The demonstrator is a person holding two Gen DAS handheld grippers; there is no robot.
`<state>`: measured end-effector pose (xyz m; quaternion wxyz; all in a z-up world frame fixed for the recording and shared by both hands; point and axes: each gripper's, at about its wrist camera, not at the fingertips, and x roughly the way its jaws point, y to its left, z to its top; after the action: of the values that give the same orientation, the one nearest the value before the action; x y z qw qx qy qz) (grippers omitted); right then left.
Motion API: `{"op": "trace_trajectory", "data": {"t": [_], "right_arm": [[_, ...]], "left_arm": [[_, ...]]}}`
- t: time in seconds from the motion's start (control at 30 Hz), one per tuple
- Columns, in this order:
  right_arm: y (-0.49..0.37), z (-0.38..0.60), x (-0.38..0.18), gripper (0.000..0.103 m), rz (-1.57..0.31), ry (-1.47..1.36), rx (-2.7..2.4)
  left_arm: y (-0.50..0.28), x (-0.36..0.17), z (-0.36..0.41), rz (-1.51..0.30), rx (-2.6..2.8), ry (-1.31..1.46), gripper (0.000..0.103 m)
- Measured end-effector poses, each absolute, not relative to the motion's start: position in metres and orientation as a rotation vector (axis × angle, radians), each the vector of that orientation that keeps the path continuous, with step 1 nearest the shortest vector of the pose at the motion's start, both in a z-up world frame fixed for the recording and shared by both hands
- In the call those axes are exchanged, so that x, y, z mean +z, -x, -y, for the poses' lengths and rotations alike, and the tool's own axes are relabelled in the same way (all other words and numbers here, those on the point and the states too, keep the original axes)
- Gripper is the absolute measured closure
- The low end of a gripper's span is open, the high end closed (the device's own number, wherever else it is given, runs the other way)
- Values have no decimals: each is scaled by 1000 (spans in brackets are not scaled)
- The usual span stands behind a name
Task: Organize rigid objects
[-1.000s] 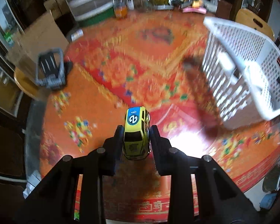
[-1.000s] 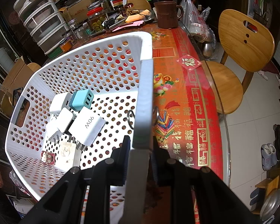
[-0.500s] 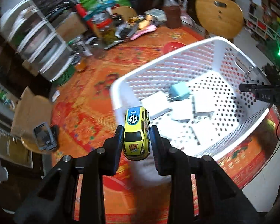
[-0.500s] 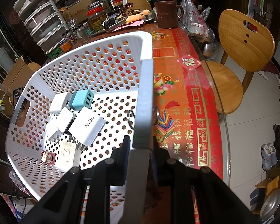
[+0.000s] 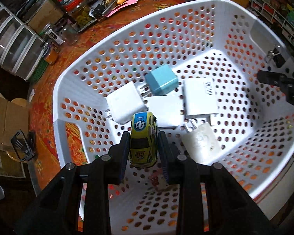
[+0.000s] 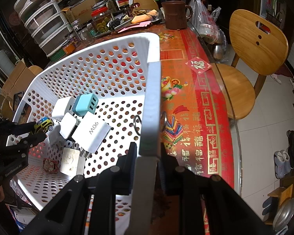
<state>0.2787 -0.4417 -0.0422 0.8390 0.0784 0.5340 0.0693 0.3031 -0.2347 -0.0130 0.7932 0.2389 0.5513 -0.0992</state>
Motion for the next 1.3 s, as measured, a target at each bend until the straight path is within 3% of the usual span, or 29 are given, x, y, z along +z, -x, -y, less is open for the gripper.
{"op": "trace_trajectory", "data": {"t": [0.63,0.67,0.73,0.77,0.8,1.0,1.3], "right_arm": [[-278,441,-43,83,-1128,-162,148],[-278,441,-43,83,-1129,-163,147],[-278,441,-43,83,-1128,-163,148],[-278,441,-43,83,-1128,-162,148],[-278,442,-43,82,-1129,-162,147],[-278,441,-43,82,-1130,-162,146],[-276,439,-42,81,-1122,-154,135]], "left_arm": [[-325,-33,226,-1226,-183,-485,75],[-325,-33,226,-1225,-185,-482,71],[-323,-31,225,-1213,-194,-479,50],[-322,-30,226,-1199,-195,-486,31],[-321,-28,227,-1185,-192,-495,20],[-320,-15,222,-1141,-197,-474,8],[-306,4,210,-1064,-277,-353,4]]}}
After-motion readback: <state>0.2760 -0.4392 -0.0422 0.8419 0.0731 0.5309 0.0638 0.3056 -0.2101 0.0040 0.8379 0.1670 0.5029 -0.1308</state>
